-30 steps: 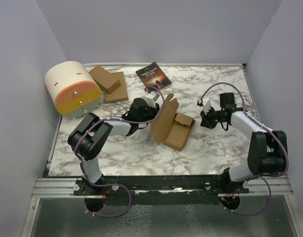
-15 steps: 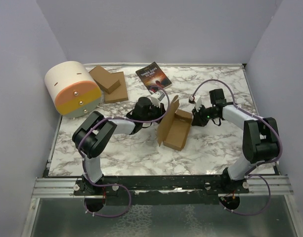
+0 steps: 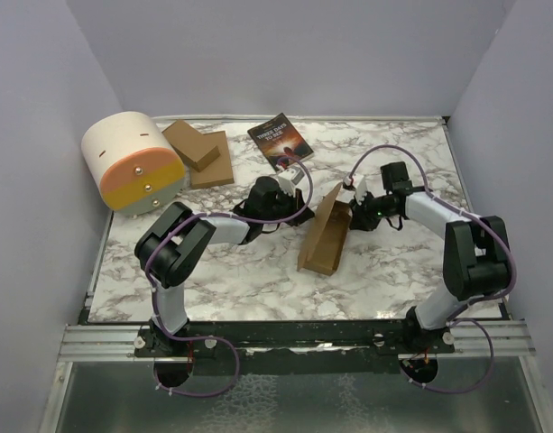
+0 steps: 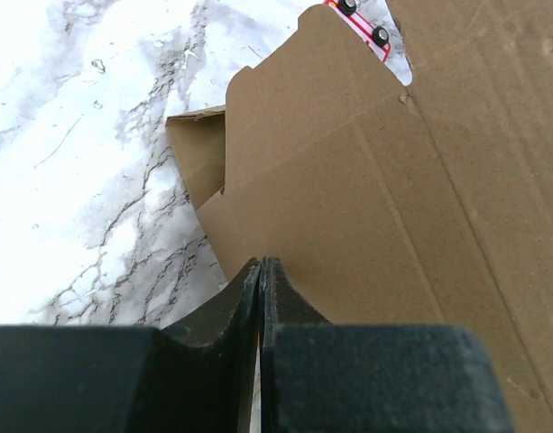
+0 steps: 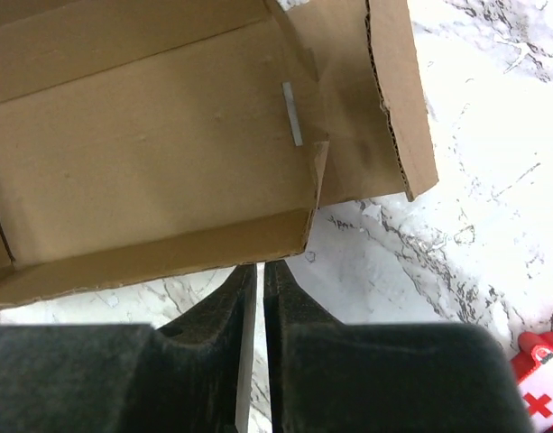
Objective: Fold the paper box
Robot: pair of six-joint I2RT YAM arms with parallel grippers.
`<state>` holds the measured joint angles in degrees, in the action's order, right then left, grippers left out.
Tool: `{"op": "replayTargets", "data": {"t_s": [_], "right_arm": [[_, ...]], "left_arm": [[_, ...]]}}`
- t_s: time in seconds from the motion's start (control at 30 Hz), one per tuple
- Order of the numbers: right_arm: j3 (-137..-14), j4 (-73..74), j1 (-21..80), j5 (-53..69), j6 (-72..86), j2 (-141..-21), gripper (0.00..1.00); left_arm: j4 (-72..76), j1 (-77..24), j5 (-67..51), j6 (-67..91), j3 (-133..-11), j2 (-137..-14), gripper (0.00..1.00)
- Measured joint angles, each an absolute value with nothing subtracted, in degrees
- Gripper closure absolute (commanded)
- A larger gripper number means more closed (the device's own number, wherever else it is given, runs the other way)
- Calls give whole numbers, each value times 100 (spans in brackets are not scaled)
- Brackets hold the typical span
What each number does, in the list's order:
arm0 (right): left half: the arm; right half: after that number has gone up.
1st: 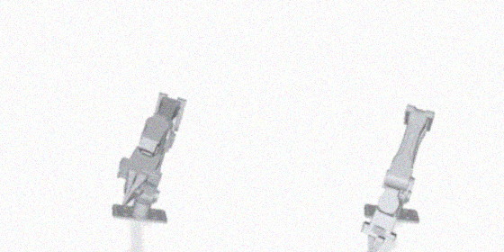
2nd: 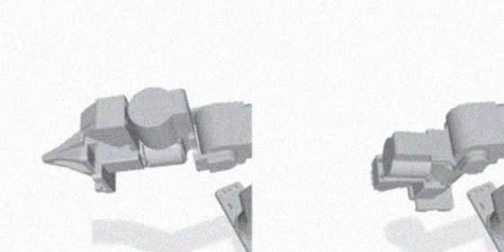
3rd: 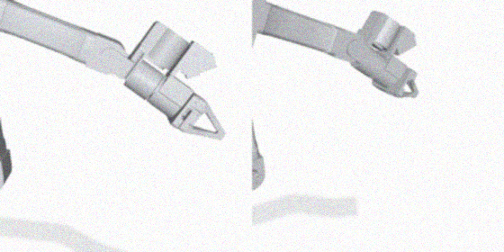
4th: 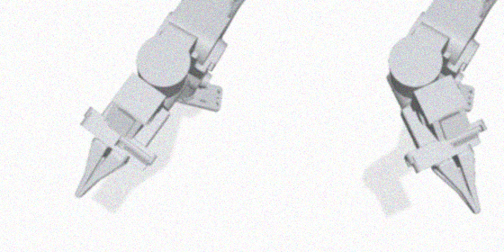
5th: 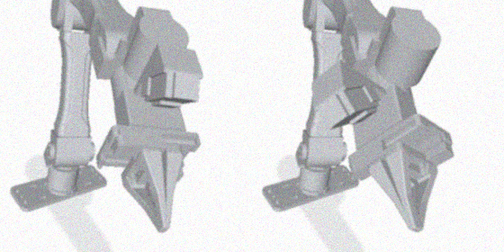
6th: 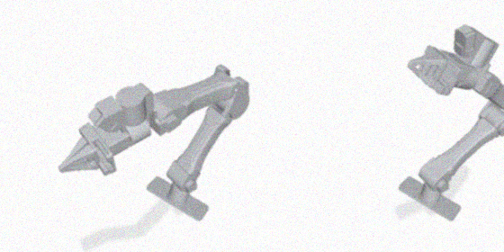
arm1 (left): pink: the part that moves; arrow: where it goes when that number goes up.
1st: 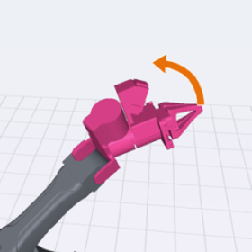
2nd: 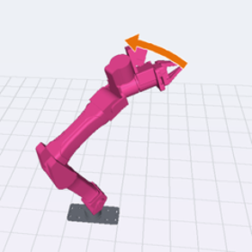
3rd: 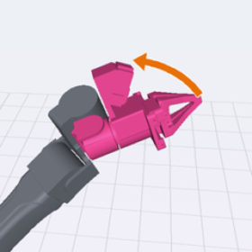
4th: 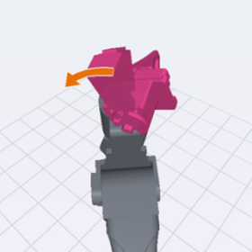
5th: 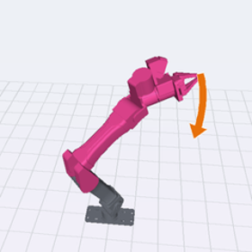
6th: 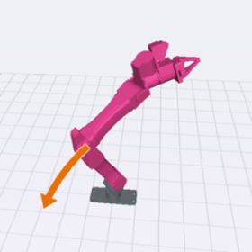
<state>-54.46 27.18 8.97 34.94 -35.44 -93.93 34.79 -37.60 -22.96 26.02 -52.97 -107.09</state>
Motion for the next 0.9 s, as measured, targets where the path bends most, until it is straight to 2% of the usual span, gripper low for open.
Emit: {"op": "replayTargets", "data": {"t_s": [0.13,0.2,0.33,0.4,0.77,0.9], "right_arm": [[-5365,2971,729,3562,-3809,-9035,78],[-5358,3079,532,3677,-3933,-8781,69],[-5363,3098,3,4018,-4040,-8182,42],[-5398,3006,-110,4211,-4003,-8086,38],[-6519,2847,-3,4678,-3664,-9915,38],[-6519,2797,165,4580,-3581,-9963,44]], "left_arm": [[3441,-3760,-2292,2591,-5297,-10709,95],[3415,-3760,-2292,2593,-5297,-10709,95],[3400,-3758,-2292,2593,-5297,-10709,95],[3398,-3758,-2292,2593,-5297,-10709,95],[3398,-3758,-2292,2600,-5297,-10709,95],[3398,-3758,-2294,2600,-5297,-10709,95]]}}
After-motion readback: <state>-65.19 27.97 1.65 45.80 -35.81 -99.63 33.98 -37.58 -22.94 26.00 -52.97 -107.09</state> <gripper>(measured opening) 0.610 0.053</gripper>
